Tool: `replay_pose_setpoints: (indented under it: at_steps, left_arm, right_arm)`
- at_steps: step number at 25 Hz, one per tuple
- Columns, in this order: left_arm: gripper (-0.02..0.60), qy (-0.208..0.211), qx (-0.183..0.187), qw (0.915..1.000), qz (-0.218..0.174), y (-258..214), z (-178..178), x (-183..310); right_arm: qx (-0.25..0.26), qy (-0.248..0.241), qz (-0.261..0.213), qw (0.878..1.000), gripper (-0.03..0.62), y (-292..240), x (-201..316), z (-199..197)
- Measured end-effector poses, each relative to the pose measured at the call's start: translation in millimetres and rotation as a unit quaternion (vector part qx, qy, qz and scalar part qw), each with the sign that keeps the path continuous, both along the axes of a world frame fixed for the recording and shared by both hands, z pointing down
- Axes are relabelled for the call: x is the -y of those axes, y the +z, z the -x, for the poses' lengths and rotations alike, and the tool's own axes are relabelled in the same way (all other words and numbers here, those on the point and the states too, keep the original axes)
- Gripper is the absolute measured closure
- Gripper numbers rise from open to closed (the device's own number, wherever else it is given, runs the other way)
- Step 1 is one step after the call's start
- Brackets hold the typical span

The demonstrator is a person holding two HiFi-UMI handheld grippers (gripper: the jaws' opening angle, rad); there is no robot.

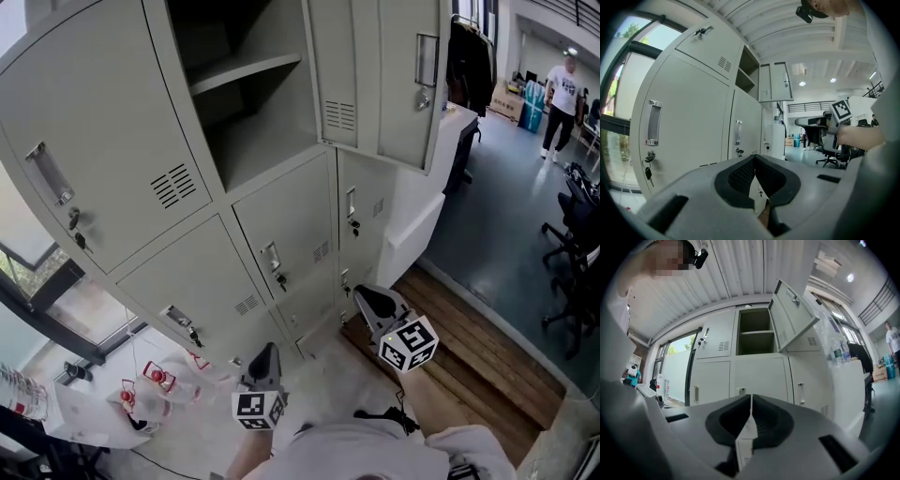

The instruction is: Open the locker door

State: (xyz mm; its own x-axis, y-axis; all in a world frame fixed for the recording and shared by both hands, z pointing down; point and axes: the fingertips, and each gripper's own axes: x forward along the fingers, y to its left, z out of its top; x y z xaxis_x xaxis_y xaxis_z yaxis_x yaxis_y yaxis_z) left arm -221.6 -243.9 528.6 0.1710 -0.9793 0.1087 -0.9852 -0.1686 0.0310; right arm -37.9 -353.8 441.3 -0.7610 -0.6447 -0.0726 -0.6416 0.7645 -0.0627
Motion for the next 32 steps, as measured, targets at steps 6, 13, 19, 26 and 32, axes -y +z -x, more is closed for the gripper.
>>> replay_pose_setpoints:
  at_steps: [6,13,19,26,32]
  left_arm:
    - [0.578,-0.002,-0.002,1.0000,0.001,1.6,-1.5,-2.4]
    - [0.578,-0.004,-0.005,1.0000,0.002,3.0,-1.6,-4.4]
    - [0.579,-0.005,-0.004,1.0000,0.002,2.8,-0.6,-3.9]
    - [0.578,-0.001,-0.004,1.0000,0.002,2.9,-2.2,-0.4]
    - [0.578,-0.001,-0.004,1.0000,0.001,2.6,-2.7,1.5]
  right_arm:
    - [-0.011,0.013,0.021,1.000,0.578,42.0,-22.4,7.1]
    - [-0.031,0.004,0.023,0.999,0.579,58.8,-38.6,19.5]
    - [-0.034,-0.002,0.023,0.999,0.580,60.3,-39.5,22.4]
    - [-0.033,-0.001,0.026,0.999,0.580,62.5,-38.5,22.6]
    - [-0.034,0.001,0.028,0.999,0.580,64.5,-37.4,20.8]
